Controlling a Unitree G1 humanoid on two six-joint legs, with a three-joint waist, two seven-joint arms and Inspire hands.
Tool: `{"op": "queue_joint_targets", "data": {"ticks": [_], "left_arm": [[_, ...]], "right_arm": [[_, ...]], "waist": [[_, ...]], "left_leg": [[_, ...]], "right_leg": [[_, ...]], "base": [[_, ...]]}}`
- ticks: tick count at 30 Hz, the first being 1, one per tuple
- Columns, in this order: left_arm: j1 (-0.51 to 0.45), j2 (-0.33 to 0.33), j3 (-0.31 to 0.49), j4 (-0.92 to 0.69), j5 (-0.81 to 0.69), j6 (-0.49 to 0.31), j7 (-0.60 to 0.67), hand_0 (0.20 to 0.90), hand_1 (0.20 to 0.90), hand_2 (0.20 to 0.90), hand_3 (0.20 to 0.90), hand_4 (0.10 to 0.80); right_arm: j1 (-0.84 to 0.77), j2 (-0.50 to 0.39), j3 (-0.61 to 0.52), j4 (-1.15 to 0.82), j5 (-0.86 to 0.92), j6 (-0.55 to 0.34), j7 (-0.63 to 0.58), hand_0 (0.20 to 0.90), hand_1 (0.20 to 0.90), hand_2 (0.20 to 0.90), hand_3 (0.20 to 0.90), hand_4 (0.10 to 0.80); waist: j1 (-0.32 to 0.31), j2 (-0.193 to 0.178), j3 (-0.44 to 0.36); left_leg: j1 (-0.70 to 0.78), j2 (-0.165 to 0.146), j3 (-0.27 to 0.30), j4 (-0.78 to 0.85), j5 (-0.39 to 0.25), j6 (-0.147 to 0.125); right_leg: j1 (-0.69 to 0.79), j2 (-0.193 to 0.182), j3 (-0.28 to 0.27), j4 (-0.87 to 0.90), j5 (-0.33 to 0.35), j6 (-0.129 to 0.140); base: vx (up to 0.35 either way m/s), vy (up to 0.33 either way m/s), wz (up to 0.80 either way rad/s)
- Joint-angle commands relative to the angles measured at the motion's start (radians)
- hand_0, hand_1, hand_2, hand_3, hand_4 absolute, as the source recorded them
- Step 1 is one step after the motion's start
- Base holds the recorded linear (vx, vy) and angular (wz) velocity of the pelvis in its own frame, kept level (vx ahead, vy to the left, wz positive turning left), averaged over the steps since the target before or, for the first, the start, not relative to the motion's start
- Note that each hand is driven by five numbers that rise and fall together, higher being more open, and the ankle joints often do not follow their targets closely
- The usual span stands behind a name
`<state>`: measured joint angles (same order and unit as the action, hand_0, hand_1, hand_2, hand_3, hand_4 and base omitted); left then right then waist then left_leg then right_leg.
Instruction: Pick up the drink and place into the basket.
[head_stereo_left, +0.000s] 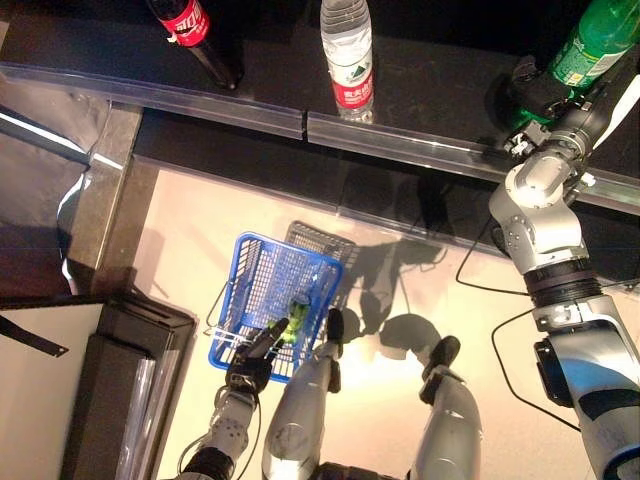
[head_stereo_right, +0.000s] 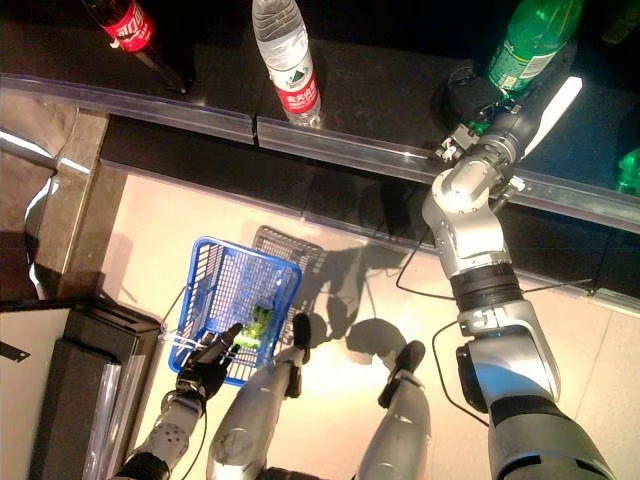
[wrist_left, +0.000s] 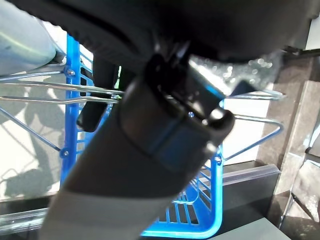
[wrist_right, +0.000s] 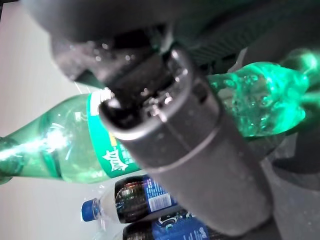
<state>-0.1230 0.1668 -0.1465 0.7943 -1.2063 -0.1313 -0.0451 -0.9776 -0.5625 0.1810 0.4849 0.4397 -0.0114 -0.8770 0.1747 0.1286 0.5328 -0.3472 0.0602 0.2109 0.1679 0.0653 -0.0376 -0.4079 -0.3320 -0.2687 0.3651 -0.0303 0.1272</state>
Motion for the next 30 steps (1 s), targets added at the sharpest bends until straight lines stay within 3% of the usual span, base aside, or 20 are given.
{"op": "queue_joint_targets", "data": {"ticks": [1, 12, 19, 24, 30], "left_arm": [[0.105, 0.084, -0.040, -0.073, -0.010, -0.017, -0.021, 0.300, 0.300, 0.300, 0.200, 0.100], [0.114, 0.089, -0.017, -0.079, -0.013, -0.031, -0.049, 0.300, 0.300, 0.300, 0.200, 0.100], [0.118, 0.077, 0.045, -0.085, -0.032, -0.080, -0.057, 0.300, 0.300, 0.300, 0.200, 0.100], [0.115, 0.072, 0.091, -0.114, -0.045, -0.111, -0.058, 0.300, 0.300, 0.300, 0.200, 0.100], [0.161, 0.062, 0.136, -0.137, -0.023, -0.146, -0.093, 0.300, 0.300, 0.300, 0.200, 0.100]], "right_arm": [[-0.193, -0.132, 0.026, -0.064, -0.043, -0.104, 0.008, 0.300, 0.300, 0.300, 0.200, 0.100], [-0.158, -0.138, -0.004, -0.133, -0.047, -0.101, 0.044, 0.300, 0.300, 0.300, 0.200, 0.100], [-0.044, -0.098, -0.068, -0.310, -0.094, -0.117, 0.091, 0.300, 0.300, 0.300, 0.200, 0.100], [0.033, -0.081, -0.098, -0.445, -0.143, -0.100, 0.135, 0.300, 0.300, 0.300, 0.200, 0.100], [0.172, -0.041, -0.120, -0.599, -0.152, -0.131, 0.232, 0.300, 0.300, 0.300, 0.200, 0.100]], "waist": [[0.034, 0.024, -0.013], [0.029, 0.021, -0.013], [0.012, 0.004, -0.013], [-0.001, -0.012, -0.013], [-0.011, -0.039, -0.078]], "left_leg": [[-0.051, -0.024, -0.074, 0.080, -0.043, 0.004], [-0.029, -0.028, -0.073, 0.096, -0.054, 0.008], [0.035, -0.022, -0.066, 0.107, -0.068, 0.003], [0.087, -0.005, -0.058, 0.111, -0.070, -0.009], [0.151, 0.017, -0.060, 0.098, -0.075, -0.025]], "right_leg": [[-0.040, 0.019, -0.044, 0.083, -0.008, -0.017], [-0.016, 0.021, -0.053, 0.110, -0.032, -0.029], [0.049, 0.024, -0.063, 0.137, -0.068, -0.041], [0.110, 0.030, -0.078, 0.146, -0.093, -0.055], [0.186, 0.054, -0.096, 0.127, -0.117, -0.075]], "base": [[0.000, 0.000, 0.00], [-0.020, -0.003, 0.00], [-0.047, -0.021, 0.01], [-0.045, -0.038, -0.01], [0.035, -0.053, 0.02]]}}
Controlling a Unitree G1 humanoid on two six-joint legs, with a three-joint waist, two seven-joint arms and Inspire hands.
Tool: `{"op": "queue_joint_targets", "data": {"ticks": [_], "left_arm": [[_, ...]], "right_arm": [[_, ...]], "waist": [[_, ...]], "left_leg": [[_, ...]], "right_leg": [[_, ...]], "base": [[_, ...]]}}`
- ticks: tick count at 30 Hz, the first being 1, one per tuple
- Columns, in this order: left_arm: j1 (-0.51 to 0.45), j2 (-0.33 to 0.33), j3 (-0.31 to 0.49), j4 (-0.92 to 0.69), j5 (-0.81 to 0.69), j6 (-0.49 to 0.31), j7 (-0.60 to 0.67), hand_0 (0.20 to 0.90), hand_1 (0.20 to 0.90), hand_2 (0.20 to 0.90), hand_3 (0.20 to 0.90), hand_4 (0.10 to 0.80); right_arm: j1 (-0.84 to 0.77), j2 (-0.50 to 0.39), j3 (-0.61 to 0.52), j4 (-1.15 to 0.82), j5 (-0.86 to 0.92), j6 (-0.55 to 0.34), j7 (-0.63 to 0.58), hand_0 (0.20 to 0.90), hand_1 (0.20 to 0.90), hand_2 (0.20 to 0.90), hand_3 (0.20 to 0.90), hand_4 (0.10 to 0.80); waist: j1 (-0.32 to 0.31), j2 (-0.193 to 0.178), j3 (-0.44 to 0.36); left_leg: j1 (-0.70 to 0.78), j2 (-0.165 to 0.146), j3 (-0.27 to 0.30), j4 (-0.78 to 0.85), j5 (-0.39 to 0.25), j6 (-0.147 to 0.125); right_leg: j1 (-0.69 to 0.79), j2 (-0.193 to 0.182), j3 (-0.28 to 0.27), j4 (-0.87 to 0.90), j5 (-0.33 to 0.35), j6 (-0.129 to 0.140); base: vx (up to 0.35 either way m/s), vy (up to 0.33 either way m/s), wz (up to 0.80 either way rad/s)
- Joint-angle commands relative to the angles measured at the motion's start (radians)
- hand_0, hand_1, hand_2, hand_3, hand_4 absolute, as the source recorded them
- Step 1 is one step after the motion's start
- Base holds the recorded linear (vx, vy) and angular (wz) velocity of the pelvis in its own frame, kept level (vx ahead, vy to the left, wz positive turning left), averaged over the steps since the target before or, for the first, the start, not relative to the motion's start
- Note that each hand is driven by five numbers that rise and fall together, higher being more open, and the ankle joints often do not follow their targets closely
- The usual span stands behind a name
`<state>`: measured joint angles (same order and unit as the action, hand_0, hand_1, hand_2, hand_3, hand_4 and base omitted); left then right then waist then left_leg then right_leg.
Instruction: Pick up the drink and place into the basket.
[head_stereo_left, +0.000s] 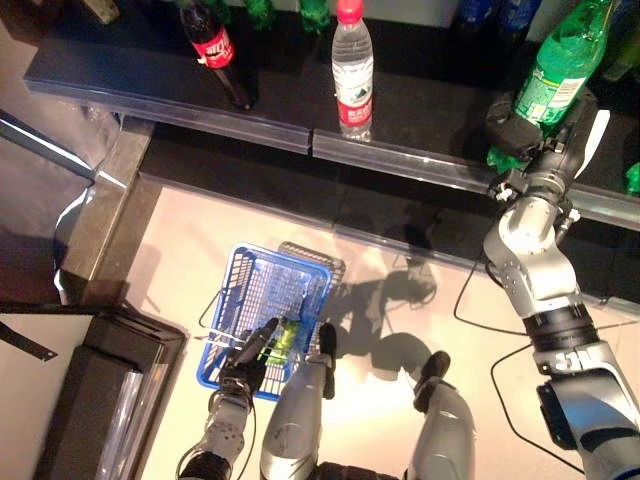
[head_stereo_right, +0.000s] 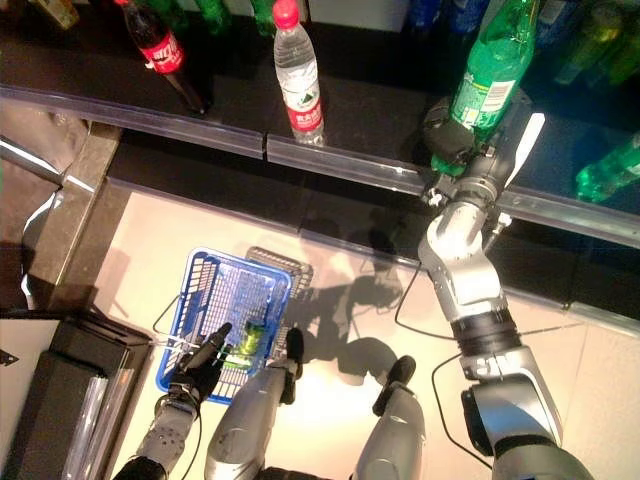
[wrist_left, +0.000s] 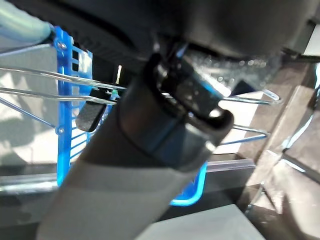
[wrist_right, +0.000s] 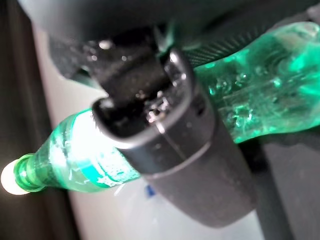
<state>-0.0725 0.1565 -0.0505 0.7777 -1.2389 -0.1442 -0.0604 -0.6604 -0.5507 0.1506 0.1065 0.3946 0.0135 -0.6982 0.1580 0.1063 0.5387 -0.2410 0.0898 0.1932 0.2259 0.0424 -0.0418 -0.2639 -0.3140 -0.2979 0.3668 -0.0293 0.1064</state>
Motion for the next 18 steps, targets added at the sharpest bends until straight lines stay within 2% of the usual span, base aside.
{"op": "queue_joint_targets", "data": {"ticks": [1, 10, 14, 18], "left_arm": [[0.126, 0.068, 0.054, -0.117, 0.039, -0.131, -0.085, 0.300, 0.300, 0.300, 0.200, 0.100], [0.167, 0.049, 0.065, -0.145, 0.052, -0.155, -0.117, 0.300, 0.300, 0.300, 0.200, 0.100], [0.178, 0.049, 0.066, -0.197, 0.038, -0.168, -0.126, 0.300, 0.300, 0.300, 0.200, 0.100], [0.188, 0.056, 0.051, -0.282, 0.032, -0.182, -0.133, 0.300, 0.300, 0.300, 0.200, 0.100]], "right_arm": [[-0.088, -0.036, -0.091, -0.285, -0.064, -0.155, 0.086, 0.300, 0.300, 0.300, 0.200, 0.100], [0.042, 0.023, -0.016, -0.433, 0.028, -0.136, 0.270, 0.300, 0.300, 0.300, 0.200, 0.100], [0.072, 0.053, 0.057, -0.477, 0.096, -0.104, 0.384, 0.300, 0.300, 0.300, 0.200, 0.100], [0.085, 0.096, 0.149, -0.498, 0.171, -0.054, 0.441, 0.300, 0.300, 0.300, 0.200, 0.100]], "waist": [[0.000, -0.029, -0.116], [-0.018, -0.048, -0.200], [-0.012, -0.054, -0.231], [0.009, -0.053, -0.260]], "left_leg": [[0.073, -0.002, -0.042, 0.026, -0.048, -0.029], [0.147, 0.034, -0.032, -0.029, -0.014, -0.052], [0.176, 0.042, -0.035, -0.045, -0.005, -0.060], [0.183, 0.048, -0.048, -0.049, 0.012, -0.067]], "right_leg": [[0.077, 0.049, -0.069, 0.107, -0.124, -0.060], [0.170, 0.091, -0.064, 0.019, -0.117, -0.068], [0.207, 0.100, -0.069, -0.002, -0.125, -0.070], [0.235, 0.111, -0.084, -0.022, -0.123, -0.078]], "base": [[0.063, -0.068, -0.01], [0.050, -0.027, 0.03], [0.026, -0.011, 0.00], [0.029, -0.010, 0.09]]}}
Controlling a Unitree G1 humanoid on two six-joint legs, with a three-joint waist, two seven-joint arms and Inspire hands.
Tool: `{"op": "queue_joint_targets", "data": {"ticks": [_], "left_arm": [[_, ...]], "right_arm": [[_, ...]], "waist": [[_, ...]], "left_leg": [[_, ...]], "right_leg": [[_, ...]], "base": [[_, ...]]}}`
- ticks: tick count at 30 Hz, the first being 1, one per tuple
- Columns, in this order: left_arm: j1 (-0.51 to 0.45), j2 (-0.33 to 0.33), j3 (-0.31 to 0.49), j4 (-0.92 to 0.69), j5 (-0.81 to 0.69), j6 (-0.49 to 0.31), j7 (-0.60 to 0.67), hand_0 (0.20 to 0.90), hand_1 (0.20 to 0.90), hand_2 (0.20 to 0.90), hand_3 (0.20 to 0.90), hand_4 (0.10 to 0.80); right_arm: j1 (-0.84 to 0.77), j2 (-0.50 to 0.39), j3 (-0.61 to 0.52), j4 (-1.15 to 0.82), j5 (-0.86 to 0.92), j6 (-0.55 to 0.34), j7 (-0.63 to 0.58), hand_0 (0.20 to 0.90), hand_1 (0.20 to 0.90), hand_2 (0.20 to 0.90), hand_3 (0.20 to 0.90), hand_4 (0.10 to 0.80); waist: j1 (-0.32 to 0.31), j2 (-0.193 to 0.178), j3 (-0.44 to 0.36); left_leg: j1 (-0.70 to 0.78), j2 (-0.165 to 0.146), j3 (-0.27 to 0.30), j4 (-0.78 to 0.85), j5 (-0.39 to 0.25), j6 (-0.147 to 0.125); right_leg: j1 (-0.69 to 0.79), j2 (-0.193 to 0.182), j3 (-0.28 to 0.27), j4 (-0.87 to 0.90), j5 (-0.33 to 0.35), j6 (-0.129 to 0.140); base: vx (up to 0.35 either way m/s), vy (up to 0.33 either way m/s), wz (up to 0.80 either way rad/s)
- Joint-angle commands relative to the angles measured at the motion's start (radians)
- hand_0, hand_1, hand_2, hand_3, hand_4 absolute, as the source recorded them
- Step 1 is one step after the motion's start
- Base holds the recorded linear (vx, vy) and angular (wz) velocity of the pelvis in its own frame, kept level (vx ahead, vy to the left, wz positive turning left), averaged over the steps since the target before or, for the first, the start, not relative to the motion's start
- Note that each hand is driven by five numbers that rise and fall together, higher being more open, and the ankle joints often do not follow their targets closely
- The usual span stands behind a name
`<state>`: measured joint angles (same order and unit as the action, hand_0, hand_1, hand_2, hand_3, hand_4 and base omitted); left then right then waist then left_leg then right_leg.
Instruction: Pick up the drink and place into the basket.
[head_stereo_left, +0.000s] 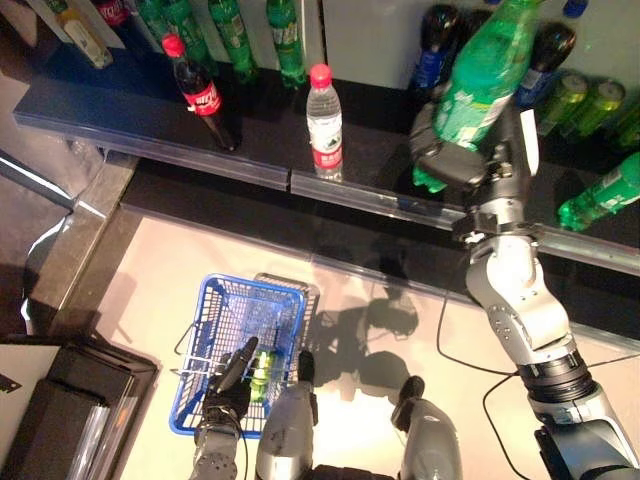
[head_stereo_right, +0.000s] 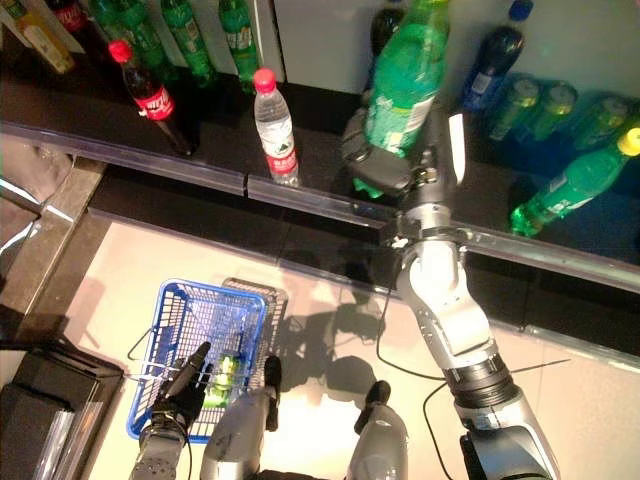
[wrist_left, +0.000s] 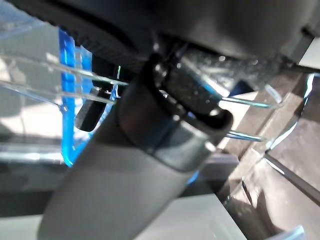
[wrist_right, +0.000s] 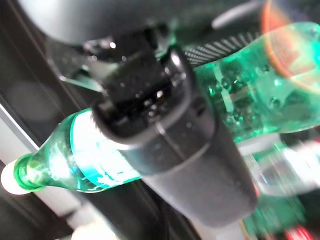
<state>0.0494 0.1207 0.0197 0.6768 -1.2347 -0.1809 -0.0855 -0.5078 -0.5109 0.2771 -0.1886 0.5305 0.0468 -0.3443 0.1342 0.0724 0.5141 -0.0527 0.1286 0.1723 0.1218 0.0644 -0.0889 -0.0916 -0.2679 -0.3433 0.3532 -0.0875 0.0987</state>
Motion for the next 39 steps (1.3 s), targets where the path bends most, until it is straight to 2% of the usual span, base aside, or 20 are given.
{"op": "queue_joint_targets", "data": {"ticks": [1, 7, 12, 16, 21, 26, 31, 32, 39], "left_arm": [[0.067, 0.093, -0.021, -0.186, 0.025, -0.146, -0.110, 0.300, 0.300, 0.300, 0.200, 0.100], [0.091, 0.108, -0.046, -0.358, 0.039, -0.149, -0.145, 0.300, 0.300, 0.300, 0.200, 0.100], [0.098, 0.123, -0.061, -0.454, 0.048, -0.137, -0.183, 0.300, 0.300, 0.300, 0.200, 0.100], [0.104, 0.151, -0.088, -0.584, 0.077, -0.104, -0.197, 0.300, 0.300, 0.300, 0.200, 0.100], [0.100, 0.176, -0.106, -0.685, 0.088, -0.061, -0.200, 0.300, 0.300, 0.300, 0.200, 0.100], [0.093, 0.220, -0.126, -0.816, 0.134, -0.064, -0.217, 0.300, 0.300, 0.300, 0.200, 0.100], [0.083, 0.246, -0.128, -0.896, 0.129, -0.037, -0.299, 0.300, 0.300, 0.300, 0.200, 0.100], [0.072, 0.260, -0.137, -0.949, 0.122, -0.009, -0.352, 0.300, 0.300, 0.300, 0.200, 0.100], [0.020, 0.301, -0.169, -1.083, 0.095, 0.070, -0.456, 0.300, 0.300, 0.300, 0.200, 0.100]], "right_arm": [[-0.067, 0.058, 0.027, -0.203, 0.041, -0.083, 0.092, 0.300, 0.300, 0.300, 0.200, 0.100], [-0.063, 0.114, 0.144, -0.201, 0.084, -0.036, 0.130, 0.300, 0.300, 0.300, 0.200, 0.100], [-0.072, 0.135, 0.192, -0.198, 0.096, -0.017, 0.126, 0.300, 0.300, 0.300, 0.200, 0.100], [-0.081, 0.168, 0.245, -0.181, 0.077, -0.004, 0.091, 0.300, 0.300, 0.300, 0.200, 0.100], [-0.096, 0.193, 0.286, -0.144, 0.077, 0.006, 0.046, 0.300, 0.300, 0.300, 0.200, 0.100], [-0.096, 0.227, 0.323, -0.062, 0.054, -0.013, -0.016, 0.300, 0.300, 0.300, 0.200, 0.100], [-0.084, 0.249, 0.347, 0.005, 0.068, -0.023, -0.041, 0.300, 0.300, 0.300, 0.200, 0.100], [-0.073, 0.263, 0.360, 0.043, 0.067, -0.032, -0.048, 0.300, 0.300, 0.300, 0.200, 0.100], [-0.059, 0.315, 0.406, 0.131, 0.021, -0.053, -0.070, 0.300, 0.300, 0.300, 0.200, 0.100]], "waist": [[0.033, -0.019, -0.236], [0.084, -0.016, -0.246], [0.118, -0.017, -0.241], [0.164, -0.017, -0.248], [0.199, -0.017, -0.250], [0.234, -0.017, -0.247], [0.258, -0.017, -0.247], [0.270, -0.015, -0.244], [0.298, -0.017, -0.234]], "left_leg": [[-0.005, 0.009, -0.029, 0.055, -0.010, -0.020], [-0.006, -0.006, -0.073, 0.049, 0.005, -0.022], [-0.008, -0.021, -0.105, 0.049, 0.006, -0.022], [-0.017, -0.044, -0.158, 0.047, 0.014, -0.021], [-0.030, -0.064, -0.195, 0.051, 0.015, -0.018], [-0.040, -0.081, -0.236, 0.059, 0.019, -0.014], [-0.051, -0.091, -0.262, 0.066, 0.023, -0.012], [-0.054, -0.095, -0.276, 0.070, 0.020, -0.010], [-0.049, -0.106, -0.309, 0.087, 0.000, -0.016]], "right_leg": [[0.065, 0.065, -0.040, -0.010, -0.065, -0.071], [0.098, 0.067, -0.070, -0.039, -0.057, -0.072], [0.116, 0.065, -0.090, -0.046, -0.057, -0.071], [0.141, 0.071, -0.118, -0.073, -0.045, -0.070], [0.156, 0.073, -0.143, -0.085, -0.040, -0.070], [0.169, 0.074, -0.169, -0.088, -0.036, -0.069], [0.178, 0.072, -0.189, -0.086, -0.037, -0.069], [0.181, 0.070, -0.199, -0.084, -0.038, -0.069], [0.198, 0.070, -0.207, -0.066, -0.061, -0.059]], "base": [[0.017, 0.002, 0.18], [-0.016, -0.004, 0.21], [-0.035, -0.017, 0.26], [-0.008, -0.032, 0.23], [-0.002, -0.029, 0.24], [0.006, -0.038, 0.22], [0.019, -0.022, 0.18], [0.028, -0.031, 0.20], [0.058, -0.035, 0.12]]}}
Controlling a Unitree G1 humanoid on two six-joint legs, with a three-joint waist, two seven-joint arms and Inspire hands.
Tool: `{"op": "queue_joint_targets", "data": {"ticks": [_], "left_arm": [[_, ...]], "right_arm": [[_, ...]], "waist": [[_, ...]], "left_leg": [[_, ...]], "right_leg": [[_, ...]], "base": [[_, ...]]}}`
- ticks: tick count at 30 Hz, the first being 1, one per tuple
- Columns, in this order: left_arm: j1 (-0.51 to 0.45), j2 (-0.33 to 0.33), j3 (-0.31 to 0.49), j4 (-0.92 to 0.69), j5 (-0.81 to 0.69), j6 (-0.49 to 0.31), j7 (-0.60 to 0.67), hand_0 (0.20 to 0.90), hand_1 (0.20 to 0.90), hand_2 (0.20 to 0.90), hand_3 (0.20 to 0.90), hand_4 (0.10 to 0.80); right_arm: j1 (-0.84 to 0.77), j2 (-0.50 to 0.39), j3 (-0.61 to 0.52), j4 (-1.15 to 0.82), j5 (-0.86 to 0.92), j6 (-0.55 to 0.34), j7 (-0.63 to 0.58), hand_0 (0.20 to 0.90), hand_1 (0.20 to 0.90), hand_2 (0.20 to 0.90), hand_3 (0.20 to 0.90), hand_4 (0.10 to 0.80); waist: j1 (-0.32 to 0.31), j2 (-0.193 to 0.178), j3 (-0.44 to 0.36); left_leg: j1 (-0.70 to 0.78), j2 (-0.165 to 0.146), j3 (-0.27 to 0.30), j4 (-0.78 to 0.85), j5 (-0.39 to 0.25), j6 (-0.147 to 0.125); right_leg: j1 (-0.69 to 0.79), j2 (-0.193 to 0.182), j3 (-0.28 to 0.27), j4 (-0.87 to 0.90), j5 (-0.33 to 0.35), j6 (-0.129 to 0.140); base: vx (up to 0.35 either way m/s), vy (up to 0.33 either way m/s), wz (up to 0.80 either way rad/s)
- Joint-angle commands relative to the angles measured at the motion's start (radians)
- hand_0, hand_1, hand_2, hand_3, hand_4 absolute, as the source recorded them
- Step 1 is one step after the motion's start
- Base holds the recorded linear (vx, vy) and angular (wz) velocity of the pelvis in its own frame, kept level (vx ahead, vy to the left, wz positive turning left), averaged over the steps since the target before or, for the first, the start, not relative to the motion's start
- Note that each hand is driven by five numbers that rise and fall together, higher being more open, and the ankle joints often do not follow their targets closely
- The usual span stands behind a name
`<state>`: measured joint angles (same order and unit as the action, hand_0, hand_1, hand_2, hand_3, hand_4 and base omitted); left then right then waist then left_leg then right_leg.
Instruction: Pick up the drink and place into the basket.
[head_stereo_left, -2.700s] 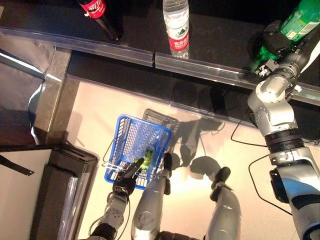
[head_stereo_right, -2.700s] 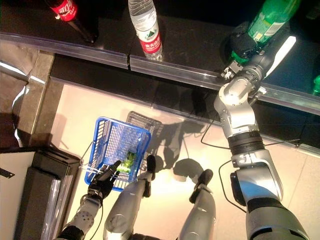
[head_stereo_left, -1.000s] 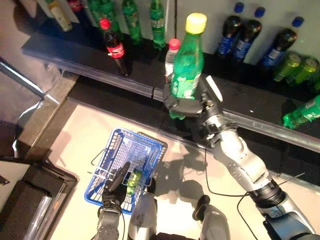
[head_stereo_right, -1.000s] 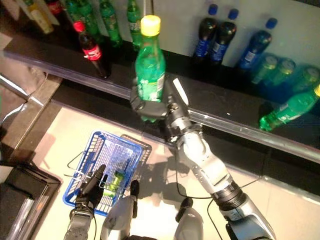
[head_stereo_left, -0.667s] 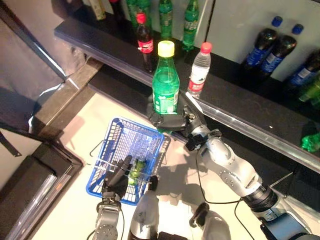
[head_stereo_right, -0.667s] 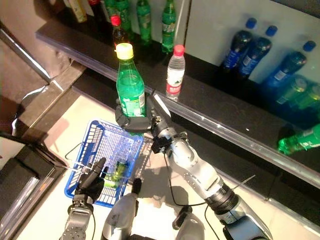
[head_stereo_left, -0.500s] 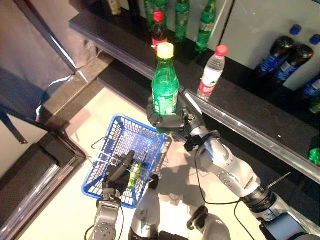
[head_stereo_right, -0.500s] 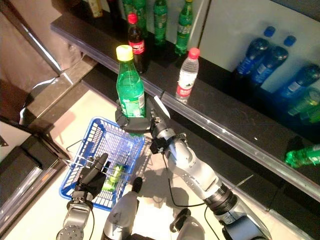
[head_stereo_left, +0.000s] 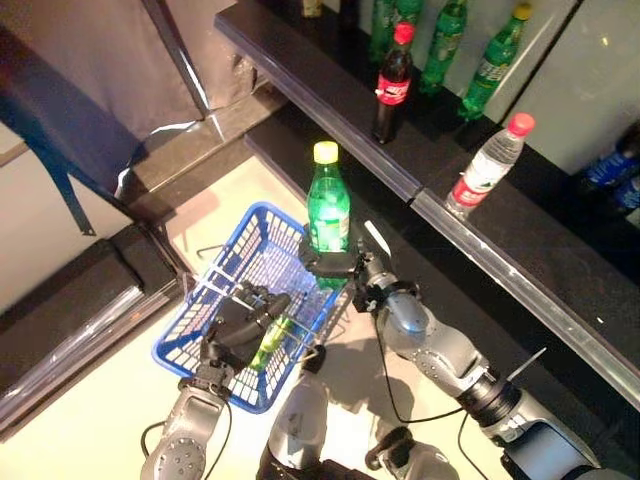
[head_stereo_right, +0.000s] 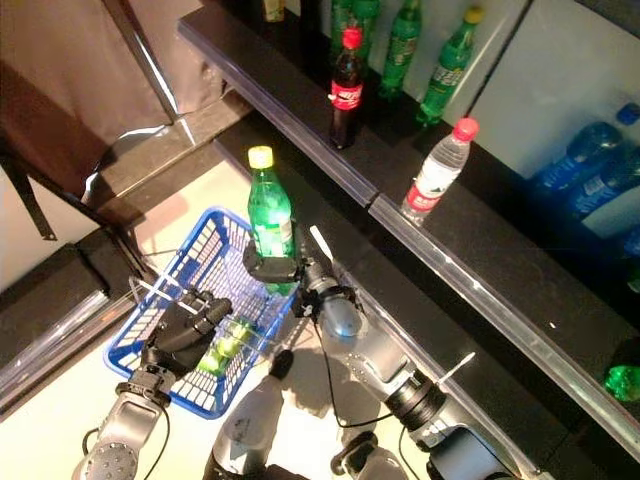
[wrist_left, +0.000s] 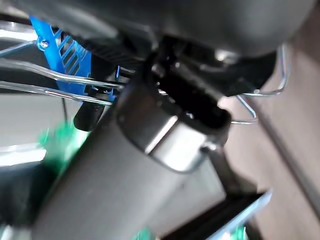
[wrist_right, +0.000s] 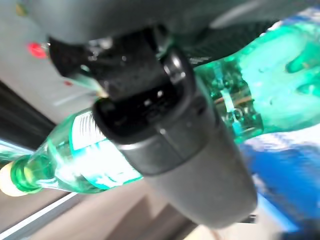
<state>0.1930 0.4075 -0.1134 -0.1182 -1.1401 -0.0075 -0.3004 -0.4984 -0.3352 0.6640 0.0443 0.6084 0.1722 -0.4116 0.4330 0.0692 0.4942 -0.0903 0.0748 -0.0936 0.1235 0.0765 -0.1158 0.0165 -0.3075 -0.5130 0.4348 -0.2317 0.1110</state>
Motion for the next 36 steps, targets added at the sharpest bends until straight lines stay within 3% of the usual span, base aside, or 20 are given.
{"op": "queue_joint_targets", "data": {"ticks": [1, 21, 30, 36], "left_arm": [[-0.128, 0.016, -0.038, -0.297, 0.000, -0.096, -0.251, 0.300, 0.300, 0.300, 0.200, 0.100], [-0.145, 0.049, 0.009, -0.406, -0.098, 0.023, -0.483, 0.300, 0.300, 0.300, 0.200, 0.100], [-0.180, 0.088, 0.007, -0.448, -0.154, 0.042, -0.573, 0.300, 0.300, 0.300, 0.200, 0.100], [-0.194, 0.094, -0.003, -0.455, -0.173, 0.065, -0.582, 0.300, 0.300, 0.300, 0.200, 0.100]], "right_arm": [[-0.066, 0.145, 0.023, -0.091, -0.062, -0.176, -0.006, 0.300, 0.300, 0.300, 0.200, 0.100], [-0.004, 0.297, 0.033, 0.292, -0.007, -0.223, -0.037, 0.300, 0.300, 0.300, 0.200, 0.100], [0.048, 0.401, -0.005, 0.502, 0.428, -0.306, 0.143, 0.300, 0.300, 0.300, 0.200, 0.100], [0.025, 0.435, -0.037, 0.567, 0.558, -0.279, 0.197, 0.300, 0.300, 0.300, 0.200, 0.100]], "waist": [[0.002, -0.014, -0.214], [0.077, 0.004, -0.177], [0.100, -0.001, -0.158], [0.106, -0.006, -0.158]], "left_leg": [[-0.012, -0.053, -0.045, 0.086, -0.012, 0.011], [-0.055, -0.087, -0.099, 0.108, -0.023, 0.016], [-0.068, -0.097, -0.109, 0.095, -0.034, 0.020], [-0.068, -0.100, -0.107, 0.090, -0.031, 0.021]], "right_leg": [[0.090, 0.110, -0.039, -0.146, 0.083, -0.072], [0.094, 0.094, -0.096, -0.116, 0.075, -0.065], [0.096, 0.098, -0.106, -0.123, 0.085, -0.056], [0.098, 0.099, -0.106, -0.128, 0.092, -0.049]], "base": [[0.000, 0.000, 0.00], [0.026, 0.004, 0.07], [0.005, -0.004, 0.05], [0.025, 0.013, 0.00]]}}
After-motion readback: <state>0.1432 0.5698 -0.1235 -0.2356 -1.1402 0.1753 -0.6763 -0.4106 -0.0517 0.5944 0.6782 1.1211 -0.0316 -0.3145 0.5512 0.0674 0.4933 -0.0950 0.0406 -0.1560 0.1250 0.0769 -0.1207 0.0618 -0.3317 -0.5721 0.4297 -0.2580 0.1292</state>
